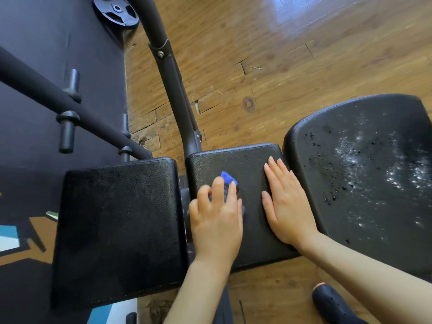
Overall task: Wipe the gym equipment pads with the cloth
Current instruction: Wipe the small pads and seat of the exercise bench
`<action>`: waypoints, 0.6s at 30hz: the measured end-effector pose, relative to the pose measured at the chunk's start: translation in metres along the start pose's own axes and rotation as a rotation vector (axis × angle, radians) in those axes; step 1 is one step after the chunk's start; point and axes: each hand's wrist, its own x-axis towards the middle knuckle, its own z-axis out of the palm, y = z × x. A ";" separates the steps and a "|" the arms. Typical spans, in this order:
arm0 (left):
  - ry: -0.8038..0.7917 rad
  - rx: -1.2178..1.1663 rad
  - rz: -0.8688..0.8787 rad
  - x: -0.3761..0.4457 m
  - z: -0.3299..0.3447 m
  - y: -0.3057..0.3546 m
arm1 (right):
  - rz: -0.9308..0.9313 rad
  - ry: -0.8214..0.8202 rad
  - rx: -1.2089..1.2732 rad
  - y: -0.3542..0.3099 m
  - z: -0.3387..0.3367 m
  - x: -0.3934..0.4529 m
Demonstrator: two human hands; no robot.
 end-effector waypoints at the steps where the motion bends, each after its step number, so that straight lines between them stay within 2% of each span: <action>1: 0.004 -0.008 0.019 -0.012 -0.003 0.000 | -0.001 0.005 -0.003 0.000 0.000 0.000; 3: -0.008 -0.005 0.052 -0.026 -0.006 -0.004 | -0.001 0.007 0.001 0.000 -0.001 0.001; 8: -0.009 0.039 0.041 0.012 0.000 -0.004 | 0.002 0.006 0.001 0.000 -0.001 0.001; 13: 0.036 0.007 0.084 -0.018 -0.008 -0.021 | -0.005 0.013 0.001 -0.001 -0.001 0.001; 18: 0.006 0.018 0.086 0.017 -0.002 -0.012 | -0.001 0.009 -0.002 0.000 -0.002 0.001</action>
